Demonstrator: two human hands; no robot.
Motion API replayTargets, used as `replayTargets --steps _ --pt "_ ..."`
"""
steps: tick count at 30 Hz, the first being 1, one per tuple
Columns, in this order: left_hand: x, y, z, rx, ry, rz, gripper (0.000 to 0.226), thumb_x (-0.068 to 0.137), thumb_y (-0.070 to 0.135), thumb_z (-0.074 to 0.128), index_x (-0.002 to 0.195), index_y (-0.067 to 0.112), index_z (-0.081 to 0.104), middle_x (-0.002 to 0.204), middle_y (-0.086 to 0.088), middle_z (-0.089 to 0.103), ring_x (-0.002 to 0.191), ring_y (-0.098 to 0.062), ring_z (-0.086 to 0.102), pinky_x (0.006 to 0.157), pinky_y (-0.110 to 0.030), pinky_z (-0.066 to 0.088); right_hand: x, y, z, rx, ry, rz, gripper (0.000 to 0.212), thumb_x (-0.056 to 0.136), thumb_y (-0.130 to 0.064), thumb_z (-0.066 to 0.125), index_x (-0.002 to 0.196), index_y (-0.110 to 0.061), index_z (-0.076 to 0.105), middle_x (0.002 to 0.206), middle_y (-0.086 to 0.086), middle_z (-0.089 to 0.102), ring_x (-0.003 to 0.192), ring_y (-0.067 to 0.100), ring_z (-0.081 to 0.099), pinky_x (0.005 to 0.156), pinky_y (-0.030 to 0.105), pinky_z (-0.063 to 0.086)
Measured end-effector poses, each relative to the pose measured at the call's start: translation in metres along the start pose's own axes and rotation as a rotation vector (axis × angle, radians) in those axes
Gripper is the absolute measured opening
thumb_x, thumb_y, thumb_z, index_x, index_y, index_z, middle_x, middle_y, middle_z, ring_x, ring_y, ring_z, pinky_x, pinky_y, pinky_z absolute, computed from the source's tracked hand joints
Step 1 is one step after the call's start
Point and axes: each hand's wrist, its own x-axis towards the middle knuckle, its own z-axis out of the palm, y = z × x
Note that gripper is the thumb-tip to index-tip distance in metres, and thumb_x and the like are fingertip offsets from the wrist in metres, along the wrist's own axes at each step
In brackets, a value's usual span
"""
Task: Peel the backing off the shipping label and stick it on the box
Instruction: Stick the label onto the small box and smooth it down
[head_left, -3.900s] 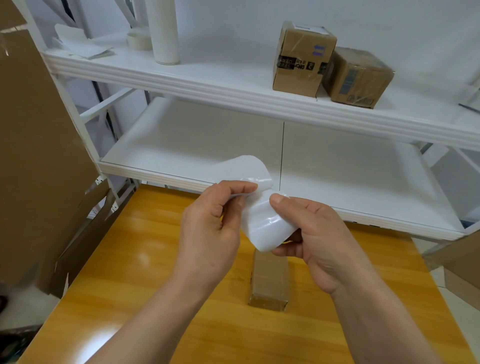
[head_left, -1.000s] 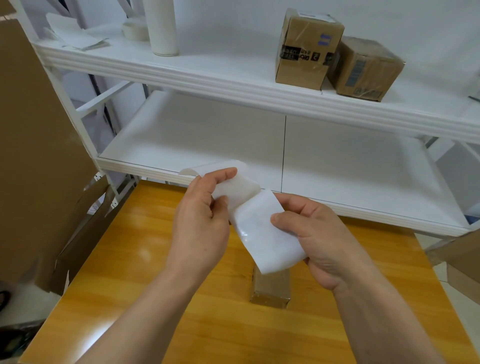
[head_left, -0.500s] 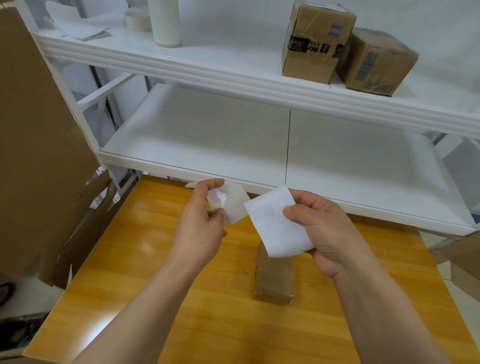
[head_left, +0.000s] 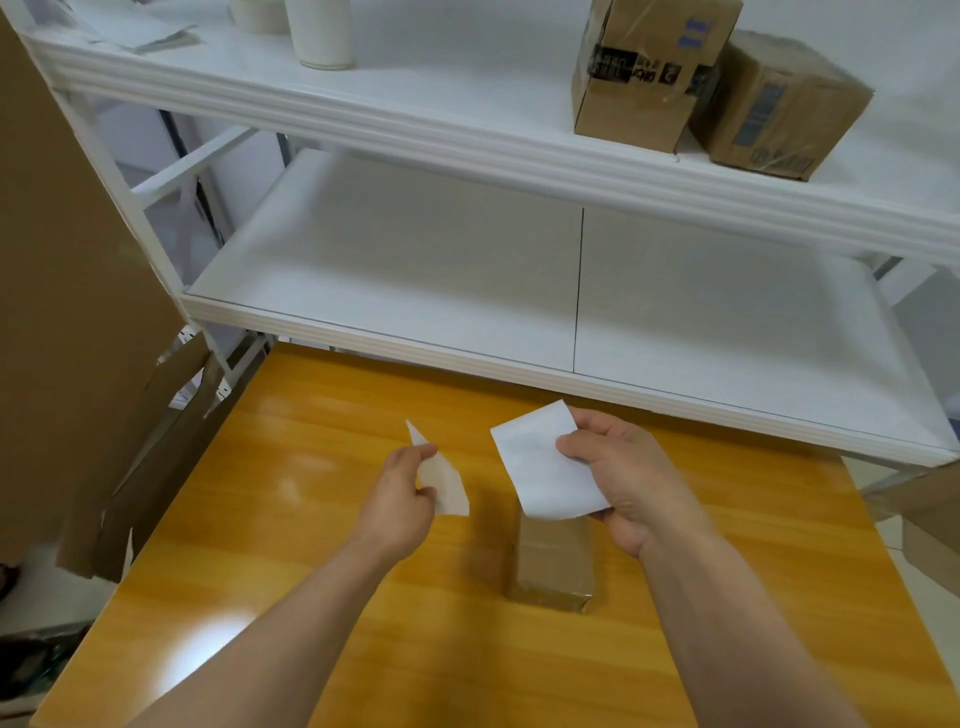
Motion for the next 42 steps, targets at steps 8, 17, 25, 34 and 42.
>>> replayTargets --steps 8,17,25,34,42 --pt "0.033 -0.034 0.014 -0.318 -0.204 -0.293 0.046 0.097 -0.005 0.045 0.133 0.021 0.056 0.134 -0.014 0.056 0.103 -0.028 0.06 0.087 -0.042 0.056 0.025 0.018 0.009 -0.055 0.008 0.077 0.033 0.091 -0.007 0.06 0.12 -0.023 0.062 0.116 0.01 0.065 0.1 0.032 0.063 0.065 0.033 0.054" --pt "0.055 -0.072 0.038 -0.27 -0.308 -0.42 0.037 0.096 -0.003 0.049 0.113 0.023 0.068 0.141 -0.014 0.052 0.128 -0.037 0.049 0.107 -0.05 0.044 0.044 0.038 0.013 -0.044 0.017 0.146 0.03 0.091 -0.008 0.059 0.117 -0.023 0.062 0.112 0.008 0.066 0.098 0.03 0.064 0.069 0.036 0.056" --pt "0.05 -0.109 0.04 0.018 -0.277 -0.518 0.054 0.096 -0.002 0.041 0.145 0.02 0.048 0.156 -0.014 0.032 0.134 -0.038 0.039 0.099 -0.04 0.043 0.052 0.052 0.016 -0.039 0.013 0.19 0.039 0.091 -0.008 0.059 0.127 -0.021 0.061 0.118 0.009 0.065 0.102 0.032 0.064 0.072 0.038 0.058" --pt "0.04 -0.04 0.046 0.106 -0.173 -0.074 0.073 0.085 0.022 0.071 0.147 0.034 0.034 0.157 -0.005 0.022 0.144 -0.032 0.022 0.113 -0.049 0.036 0.052 0.046 0.01 -0.05 0.055 0.196 0.038 0.09 -0.009 0.06 0.127 -0.018 0.06 0.116 0.01 0.065 0.099 0.031 0.063 0.063 0.033 0.053" --pt "-0.023 0.032 0.053 0.119 0.131 0.574 0.072 0.073 0.019 0.074 0.131 0.038 0.034 0.138 0.005 0.035 0.131 -0.018 0.034 0.102 -0.031 0.028 0.047 0.035 -0.006 -0.007 0.122 0.173 0.038 0.088 -0.007 0.061 0.125 -0.015 0.06 0.117 0.015 0.063 0.103 0.036 0.062 0.066 0.037 0.055"
